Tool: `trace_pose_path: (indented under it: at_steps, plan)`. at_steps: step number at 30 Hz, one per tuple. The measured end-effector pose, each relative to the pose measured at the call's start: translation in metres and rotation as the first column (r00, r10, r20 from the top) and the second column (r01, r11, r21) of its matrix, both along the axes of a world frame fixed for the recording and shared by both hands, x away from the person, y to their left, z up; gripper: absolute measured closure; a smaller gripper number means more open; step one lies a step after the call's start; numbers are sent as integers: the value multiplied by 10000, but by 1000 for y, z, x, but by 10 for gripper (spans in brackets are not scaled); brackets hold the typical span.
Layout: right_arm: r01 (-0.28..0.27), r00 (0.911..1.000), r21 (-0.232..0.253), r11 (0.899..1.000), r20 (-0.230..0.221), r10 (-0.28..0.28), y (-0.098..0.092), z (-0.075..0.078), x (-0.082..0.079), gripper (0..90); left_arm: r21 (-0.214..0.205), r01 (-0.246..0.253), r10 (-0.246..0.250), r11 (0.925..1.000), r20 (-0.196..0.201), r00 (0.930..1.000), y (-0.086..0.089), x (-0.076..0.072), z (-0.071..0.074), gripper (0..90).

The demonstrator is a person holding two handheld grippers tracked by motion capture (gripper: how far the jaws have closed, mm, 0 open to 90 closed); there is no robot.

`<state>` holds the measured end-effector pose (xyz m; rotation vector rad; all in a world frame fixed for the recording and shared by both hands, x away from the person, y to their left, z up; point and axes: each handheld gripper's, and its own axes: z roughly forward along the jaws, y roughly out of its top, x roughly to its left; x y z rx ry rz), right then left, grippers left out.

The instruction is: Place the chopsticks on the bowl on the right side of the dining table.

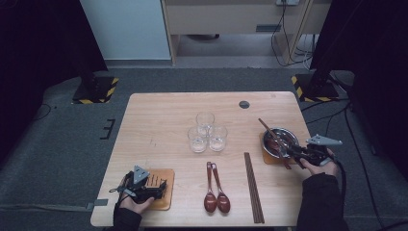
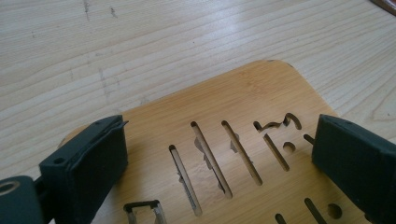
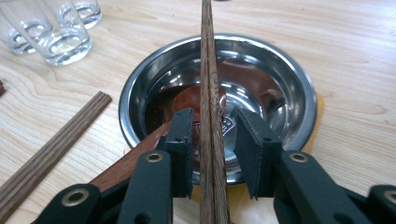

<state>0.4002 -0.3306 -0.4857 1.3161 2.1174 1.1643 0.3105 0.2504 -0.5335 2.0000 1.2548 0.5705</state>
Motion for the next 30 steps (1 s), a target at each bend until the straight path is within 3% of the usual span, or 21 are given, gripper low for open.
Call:
trace_pose_path:
  at_steps: [6, 17, 30]
  plan:
    - [214, 9997, 295, 9993, 118, -218, -3, 7, -8, 671, -3, -1, 1, 10000, 0, 10000, 0, 0, 0, 25]
    - [133, 9999, 613, 9980, -33, -132, -2, 8, -27, 805, -1, -1, 1, 10000, 0, 10000, 0, 0, 0, 25]
    - [201, 9994, 388, 9990, -289, -190, 2, 4, -39, 835, 0, -1, 1, 10000, 0, 10000, 0, 0, 0, 25]
